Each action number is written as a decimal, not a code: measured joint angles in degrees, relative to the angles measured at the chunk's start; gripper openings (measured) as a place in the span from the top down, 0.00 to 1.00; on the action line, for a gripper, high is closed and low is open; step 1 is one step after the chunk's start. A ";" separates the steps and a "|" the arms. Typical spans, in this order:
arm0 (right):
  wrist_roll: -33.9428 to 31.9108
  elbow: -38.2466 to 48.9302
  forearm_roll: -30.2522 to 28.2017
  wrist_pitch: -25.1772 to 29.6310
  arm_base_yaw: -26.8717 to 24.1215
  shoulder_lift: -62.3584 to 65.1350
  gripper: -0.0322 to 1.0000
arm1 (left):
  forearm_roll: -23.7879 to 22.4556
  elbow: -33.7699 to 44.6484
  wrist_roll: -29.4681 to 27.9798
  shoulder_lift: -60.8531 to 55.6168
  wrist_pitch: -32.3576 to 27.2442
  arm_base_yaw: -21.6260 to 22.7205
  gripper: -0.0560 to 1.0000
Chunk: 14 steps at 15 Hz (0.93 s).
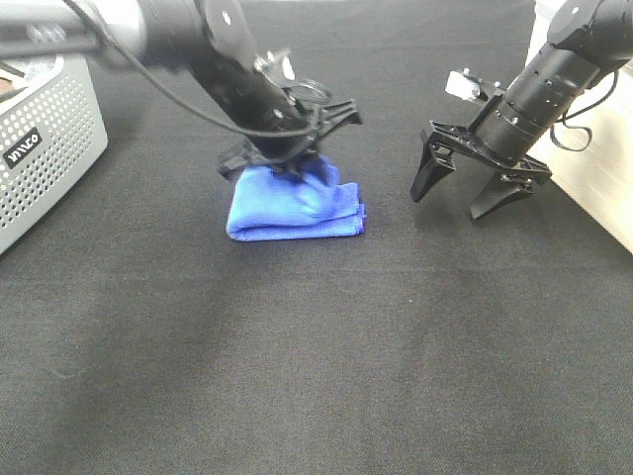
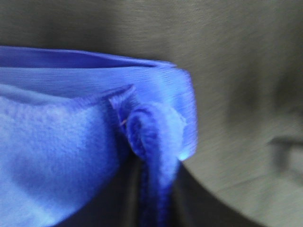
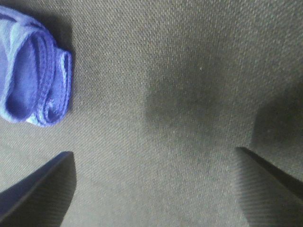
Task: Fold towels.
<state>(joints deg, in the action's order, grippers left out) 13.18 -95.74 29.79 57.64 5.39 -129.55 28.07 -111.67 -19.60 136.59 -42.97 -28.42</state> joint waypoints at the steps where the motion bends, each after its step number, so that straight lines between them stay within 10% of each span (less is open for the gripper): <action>1: -0.06 0.00 0.00 0.23 0.00 0.00 0.16 | 1.78 0.00 0.00 0.06 1.43 -0.29 0.60; 5: -0.23 0.00 0.34 0.74 0.00 0.00 0.16 | 6.70 0.00 1.03 -0.06 3.78 -0.29 0.24; 14: 11.06 0.00 22.35 1.95 0.57 2.81 0.16 | 0.57 -0.06 7.39 -6.07 3.72 12.32 0.22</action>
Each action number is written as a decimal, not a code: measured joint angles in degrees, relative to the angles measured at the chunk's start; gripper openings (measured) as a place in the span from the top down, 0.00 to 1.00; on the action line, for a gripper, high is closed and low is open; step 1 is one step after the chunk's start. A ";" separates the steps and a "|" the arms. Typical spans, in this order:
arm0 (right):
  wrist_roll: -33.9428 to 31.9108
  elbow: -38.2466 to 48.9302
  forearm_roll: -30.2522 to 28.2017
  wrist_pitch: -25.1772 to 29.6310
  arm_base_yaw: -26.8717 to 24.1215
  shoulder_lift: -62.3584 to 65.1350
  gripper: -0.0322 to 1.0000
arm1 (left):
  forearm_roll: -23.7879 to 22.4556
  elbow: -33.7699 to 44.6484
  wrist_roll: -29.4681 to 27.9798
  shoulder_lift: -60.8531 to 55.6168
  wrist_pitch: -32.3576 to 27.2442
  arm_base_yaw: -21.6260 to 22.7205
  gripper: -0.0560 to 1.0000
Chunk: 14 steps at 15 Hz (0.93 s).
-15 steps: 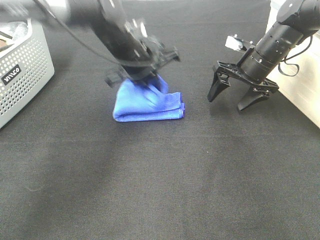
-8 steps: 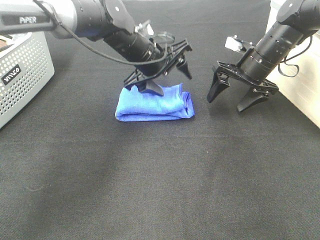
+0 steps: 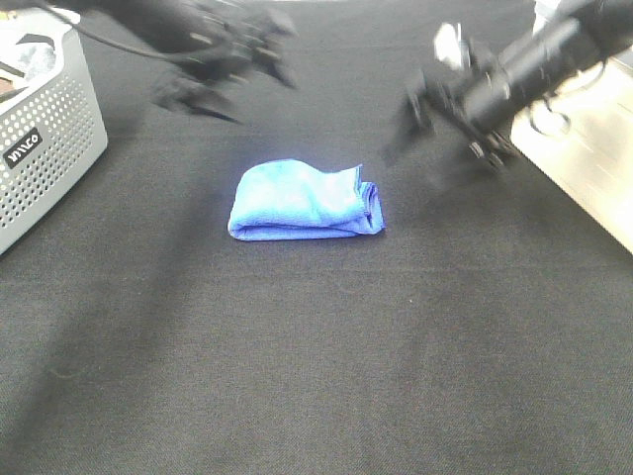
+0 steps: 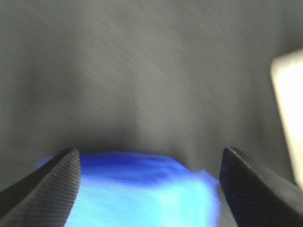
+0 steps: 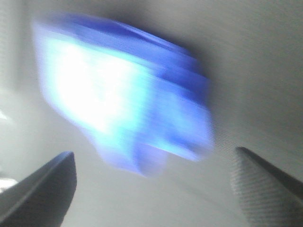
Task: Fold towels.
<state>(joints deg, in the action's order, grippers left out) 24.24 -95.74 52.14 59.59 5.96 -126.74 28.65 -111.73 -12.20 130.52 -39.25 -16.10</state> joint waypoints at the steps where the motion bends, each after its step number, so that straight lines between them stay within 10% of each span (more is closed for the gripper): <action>1: 1.15 0.00 4.30 -0.63 0.92 -0.11 0.16 | -0.57 0.00 0.00 0.00 0.00 1.15 0.22; 7: 7.85 -0.34 18.16 -3.78 10.03 -6.19 0.16 | -1.55 0.00 0.00 0.00 0.00 3.09 0.22; 14: 10.08 -0.34 19.65 -5.56 5.79 -10.83 0.17 | -1.72 0.00 0.00 0.00 -1.83 3.21 0.22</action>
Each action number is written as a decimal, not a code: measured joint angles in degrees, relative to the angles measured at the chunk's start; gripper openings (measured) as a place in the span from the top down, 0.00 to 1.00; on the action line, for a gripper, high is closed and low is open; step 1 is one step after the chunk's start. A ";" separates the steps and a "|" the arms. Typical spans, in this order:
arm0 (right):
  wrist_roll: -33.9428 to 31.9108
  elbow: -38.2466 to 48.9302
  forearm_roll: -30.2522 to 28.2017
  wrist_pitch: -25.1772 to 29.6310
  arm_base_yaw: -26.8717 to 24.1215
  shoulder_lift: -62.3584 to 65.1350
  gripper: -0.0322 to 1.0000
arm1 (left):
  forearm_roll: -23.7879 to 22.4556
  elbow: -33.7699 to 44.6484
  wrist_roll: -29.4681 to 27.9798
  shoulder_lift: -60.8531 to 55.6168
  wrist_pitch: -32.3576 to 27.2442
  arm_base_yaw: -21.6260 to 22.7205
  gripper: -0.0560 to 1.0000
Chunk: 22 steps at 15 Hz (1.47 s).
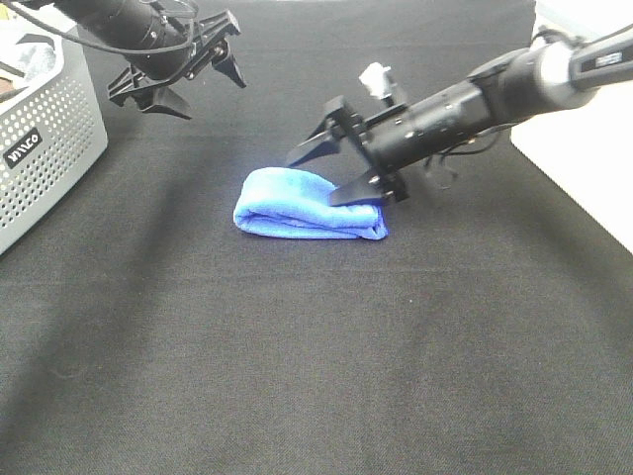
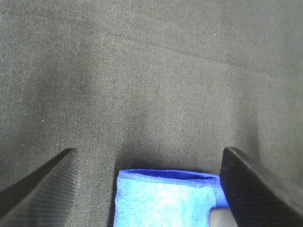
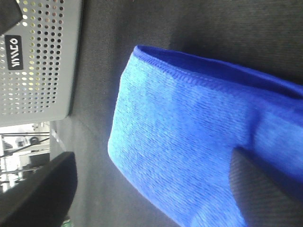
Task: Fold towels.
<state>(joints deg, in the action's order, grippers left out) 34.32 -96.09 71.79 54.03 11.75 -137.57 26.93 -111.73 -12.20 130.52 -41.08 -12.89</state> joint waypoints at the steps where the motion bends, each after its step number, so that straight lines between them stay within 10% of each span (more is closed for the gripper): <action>1: 0.00 0.00 -0.11 1.66 -0.74 0.00 0.17 | -0.06 0.00 0.00 0.00 -0.17 0.00 0.22; 10: -1.89 0.00 -8.65 8.37 -5.16 2.92 0.17 | -0.63 0.00 5.90 -1.38 -2.29 0.00 0.22; 18: -21.20 -0.17 -38.04 11.00 -5.10 23.84 0.17 | -12.78 0.00 9.17 -12.26 -25.84 0.00 0.22; 22: -23.78 -0.06 -45.61 15.01 -5.10 31.28 0.17 | -19.25 1.32 9.17 -21.60 -28.25 0.00 0.22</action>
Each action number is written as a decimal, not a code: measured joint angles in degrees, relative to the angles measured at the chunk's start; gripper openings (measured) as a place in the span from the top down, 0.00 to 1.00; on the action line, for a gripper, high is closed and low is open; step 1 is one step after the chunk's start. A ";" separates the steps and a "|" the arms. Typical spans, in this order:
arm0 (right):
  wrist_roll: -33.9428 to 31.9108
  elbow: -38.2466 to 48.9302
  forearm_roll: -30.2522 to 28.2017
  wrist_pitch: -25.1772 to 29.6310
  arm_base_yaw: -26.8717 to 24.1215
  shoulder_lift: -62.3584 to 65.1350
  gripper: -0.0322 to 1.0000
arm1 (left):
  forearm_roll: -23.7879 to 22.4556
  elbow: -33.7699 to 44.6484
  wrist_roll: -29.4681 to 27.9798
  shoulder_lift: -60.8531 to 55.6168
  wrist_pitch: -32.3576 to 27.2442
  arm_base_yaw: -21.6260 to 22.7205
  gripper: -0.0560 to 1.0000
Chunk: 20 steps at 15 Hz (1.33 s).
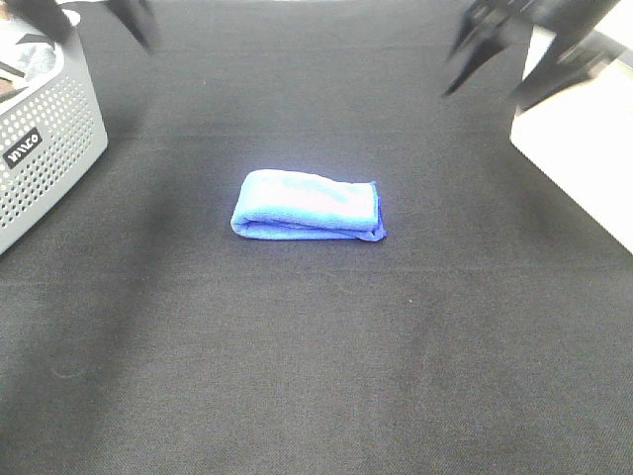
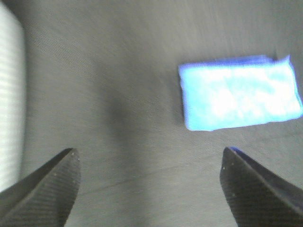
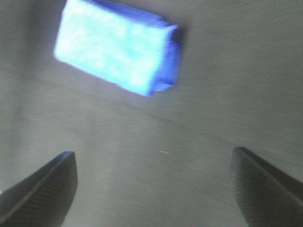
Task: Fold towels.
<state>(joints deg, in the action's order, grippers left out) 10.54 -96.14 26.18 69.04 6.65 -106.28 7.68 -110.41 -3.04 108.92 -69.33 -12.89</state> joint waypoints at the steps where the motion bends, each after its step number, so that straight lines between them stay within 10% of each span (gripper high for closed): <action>1: -0.29 0.97 -1.49 0.00 0.00 2.41 0.17 | -1.20 1.95 0.00 -3.50 0.00 0.00 0.22; 12: -0.57 41.88 -5.79 -5.33 0.00 46.52 0.17 | -3.90 52.94 0.06 -62.80 -0.34 0.00 0.22; 20: -0.57 63.94 -13.64 -5.44 0.00 88.58 0.17 | -2.58 73.74 5.67 -103.99 -0.29 0.00 0.22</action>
<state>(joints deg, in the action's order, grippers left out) 9.97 -32.20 12.55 63.60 6.65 -17.70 5.10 -36.67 2.64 4.93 -69.61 -12.89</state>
